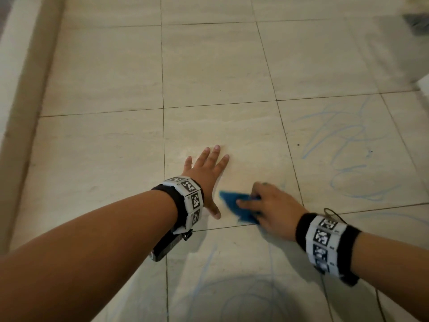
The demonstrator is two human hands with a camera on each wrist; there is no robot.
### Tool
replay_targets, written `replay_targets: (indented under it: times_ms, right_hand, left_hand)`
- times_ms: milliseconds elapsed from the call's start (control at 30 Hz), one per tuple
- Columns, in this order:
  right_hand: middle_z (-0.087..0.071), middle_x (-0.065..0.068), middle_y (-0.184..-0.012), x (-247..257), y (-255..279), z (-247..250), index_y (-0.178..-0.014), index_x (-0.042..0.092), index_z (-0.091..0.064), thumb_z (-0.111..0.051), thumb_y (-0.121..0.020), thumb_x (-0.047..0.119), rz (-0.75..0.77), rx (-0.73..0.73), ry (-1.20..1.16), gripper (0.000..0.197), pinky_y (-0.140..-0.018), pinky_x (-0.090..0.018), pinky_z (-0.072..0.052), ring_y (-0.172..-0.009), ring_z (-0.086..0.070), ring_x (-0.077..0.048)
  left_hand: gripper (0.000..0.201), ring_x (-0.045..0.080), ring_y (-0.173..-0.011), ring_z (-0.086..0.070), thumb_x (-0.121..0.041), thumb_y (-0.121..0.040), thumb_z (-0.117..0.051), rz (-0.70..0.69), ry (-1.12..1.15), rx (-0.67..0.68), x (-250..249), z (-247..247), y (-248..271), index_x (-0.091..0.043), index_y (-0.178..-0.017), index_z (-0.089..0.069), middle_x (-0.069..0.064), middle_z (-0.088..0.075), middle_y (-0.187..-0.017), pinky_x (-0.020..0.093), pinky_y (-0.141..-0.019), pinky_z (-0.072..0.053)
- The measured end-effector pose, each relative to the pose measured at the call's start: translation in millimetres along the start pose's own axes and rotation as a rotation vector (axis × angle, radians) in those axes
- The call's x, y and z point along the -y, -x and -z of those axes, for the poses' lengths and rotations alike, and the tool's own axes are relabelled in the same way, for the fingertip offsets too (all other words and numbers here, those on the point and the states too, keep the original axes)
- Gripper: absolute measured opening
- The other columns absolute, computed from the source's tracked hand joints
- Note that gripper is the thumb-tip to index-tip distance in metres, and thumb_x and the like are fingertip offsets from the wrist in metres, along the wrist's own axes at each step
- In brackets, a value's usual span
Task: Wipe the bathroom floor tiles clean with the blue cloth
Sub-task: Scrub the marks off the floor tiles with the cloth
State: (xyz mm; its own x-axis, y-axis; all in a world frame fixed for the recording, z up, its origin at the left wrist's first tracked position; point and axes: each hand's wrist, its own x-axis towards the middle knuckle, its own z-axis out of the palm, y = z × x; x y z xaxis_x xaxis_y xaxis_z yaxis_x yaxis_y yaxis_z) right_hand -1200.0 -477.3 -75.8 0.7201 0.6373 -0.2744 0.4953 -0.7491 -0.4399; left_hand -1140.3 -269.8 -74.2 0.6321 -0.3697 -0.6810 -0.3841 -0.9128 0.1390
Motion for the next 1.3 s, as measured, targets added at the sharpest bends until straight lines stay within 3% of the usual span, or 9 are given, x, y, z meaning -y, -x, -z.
replay_targets:
  times_ms: [100,167,300,367,533,733,900,1167,1300]
  right_hand:
    - [-0.046,-0.005,-0.087,-42,-11,19,-0.112,0.014,-0.066,-0.061,-0.088,0.019,-0.378,-0.254,-0.077,0.025,-0.06,-0.028,-0.033,-0.075,-0.05,-0.026]
    - [-0.045,-0.004,-0.087,-44,-9,19,-0.111,0.011,-0.064,-0.059,-0.089,0.02,-0.471,-0.312,-0.089,0.024,-0.061,-0.026,-0.034,-0.076,-0.049,-0.023]
    - [-0.048,-0.004,-0.087,-2,16,-4,-0.114,0.021,-0.065,-0.055,-0.085,0.025,-0.047,-0.045,-0.062,0.03,-0.058,-0.032,-0.039,-0.075,-0.052,-0.027]
    - [-0.05,-0.006,-0.086,-14,11,2,-0.114,0.023,-0.066,-0.059,-0.082,0.02,-0.029,-0.01,-0.063,0.033,-0.057,-0.032,-0.04,-0.071,-0.05,-0.027]
    - [-0.044,-0.004,-0.091,-73,2,31,-0.118,0.023,-0.064,-0.062,-0.087,0.014,-0.589,-0.342,-0.068,0.033,-0.068,-0.025,-0.035,-0.079,-0.048,-0.021]
    - [-0.05,-0.008,-0.083,-24,19,6,-0.114,0.019,-0.068,-0.067,-0.081,0.013,-0.102,-0.072,-0.052,0.034,-0.056,-0.029,-0.035,-0.068,-0.048,-0.025]
    - [-0.044,-0.004,-0.086,-67,10,26,-0.119,0.02,-0.064,-0.065,-0.084,0.011,-0.427,-0.266,-0.015,0.036,-0.062,-0.026,-0.032,-0.072,-0.045,-0.02]
    - [-0.048,-0.004,-0.081,-5,28,-12,-0.112,0.022,-0.064,-0.06,-0.076,0.023,-0.052,-0.125,0.052,0.036,-0.045,-0.028,-0.033,-0.062,-0.049,-0.023]
    - [-0.047,-0.012,-0.085,-43,5,9,-0.116,0.018,-0.065,-0.065,-0.081,0.013,-0.323,-0.252,0.034,0.035,-0.051,-0.036,-0.043,-0.066,-0.051,-0.032]
  left_hand:
    - [0.145,0.026,-0.143,0.027,-0.058,-0.058,-0.084,-0.001,0.005,0.001,0,0,0,-0.025,-0.149,0.025,0.003,0.038,-0.152,0.055,-0.115,0.006]
    - [0.145,0.026,-0.143,0.028,-0.057,-0.058,-0.084,0.003,0.01,0.009,0,1,-1,-0.025,-0.148,0.026,0.003,0.038,-0.152,0.055,-0.115,0.006]
    - [0.146,0.026,-0.143,0.028,-0.057,-0.058,-0.084,0.005,0.005,0.01,0,1,-1,-0.025,-0.148,0.026,0.003,0.038,-0.152,0.055,-0.115,0.006]
    - [0.146,0.026,-0.143,0.028,-0.057,-0.058,-0.084,0.002,0.007,0.01,0,1,-1,-0.025,-0.148,0.026,0.003,0.038,-0.152,0.055,-0.115,0.006]
    - [0.146,0.026,-0.143,0.029,-0.06,-0.058,-0.083,0.004,-0.006,0.011,0,0,0,-0.025,-0.148,0.027,0.003,0.038,-0.152,0.056,-0.115,0.006]
    - [0.146,0.027,-0.142,0.029,-0.058,-0.059,-0.083,0.0,-0.002,0.014,1,0,-2,-0.025,-0.148,0.027,0.003,0.039,-0.152,0.056,-0.114,0.006]
    - [0.146,0.025,-0.143,0.029,-0.058,-0.058,-0.083,0.003,0.005,0.014,0,1,0,-0.025,-0.148,0.027,0.002,0.039,-0.152,0.055,-0.114,0.006]
    - [0.146,0.026,-0.142,0.029,-0.058,-0.059,-0.083,0.002,0.0,0.017,1,0,-2,-0.025,-0.147,0.028,0.002,0.04,-0.151,0.056,-0.114,0.006]
    - [0.145,0.025,-0.143,0.028,-0.058,-0.059,-0.083,0.002,0.004,0.01,0,1,0,-0.025,-0.148,0.027,0.002,0.038,-0.152,0.055,-0.115,0.006]
